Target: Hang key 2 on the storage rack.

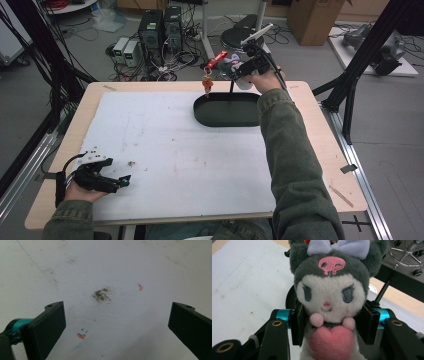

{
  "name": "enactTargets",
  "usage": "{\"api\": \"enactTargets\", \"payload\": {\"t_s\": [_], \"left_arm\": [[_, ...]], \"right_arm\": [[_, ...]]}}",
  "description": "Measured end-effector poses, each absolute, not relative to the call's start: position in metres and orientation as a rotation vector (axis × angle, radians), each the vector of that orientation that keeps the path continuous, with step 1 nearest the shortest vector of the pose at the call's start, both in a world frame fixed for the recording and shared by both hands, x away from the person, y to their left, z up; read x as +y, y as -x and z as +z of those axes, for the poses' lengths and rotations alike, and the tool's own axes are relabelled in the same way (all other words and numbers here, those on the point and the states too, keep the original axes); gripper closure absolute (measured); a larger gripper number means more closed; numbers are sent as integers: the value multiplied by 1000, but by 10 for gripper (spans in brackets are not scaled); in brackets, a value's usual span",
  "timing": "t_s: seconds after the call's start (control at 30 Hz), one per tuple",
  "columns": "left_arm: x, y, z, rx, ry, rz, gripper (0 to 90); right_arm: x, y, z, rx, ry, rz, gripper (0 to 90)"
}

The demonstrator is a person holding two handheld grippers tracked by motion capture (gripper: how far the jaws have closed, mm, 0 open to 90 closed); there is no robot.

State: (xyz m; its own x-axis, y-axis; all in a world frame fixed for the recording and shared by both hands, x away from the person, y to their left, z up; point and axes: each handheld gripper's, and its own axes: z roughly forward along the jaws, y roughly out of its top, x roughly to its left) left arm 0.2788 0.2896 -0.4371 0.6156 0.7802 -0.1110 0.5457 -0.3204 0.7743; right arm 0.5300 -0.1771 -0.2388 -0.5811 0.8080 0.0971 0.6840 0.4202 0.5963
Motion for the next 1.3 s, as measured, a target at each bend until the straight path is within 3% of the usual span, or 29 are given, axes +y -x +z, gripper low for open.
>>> {"api": "enactTargets", "payload": {"t_s": [0.8,1.1,1.3], "left_arm": [[290,-279,-438,1042,-2020,359,18],[290,-279,-438,1039,-2023,356,18],[290,-279,-438,1040,-2021,355,18]], "right_arm": [[-187,-524,-237,2438,-1262,757,474],[-170,-527,-249,2433,-1143,575,466],[-171,-529,-245,2347,-1212,656,440]]}}
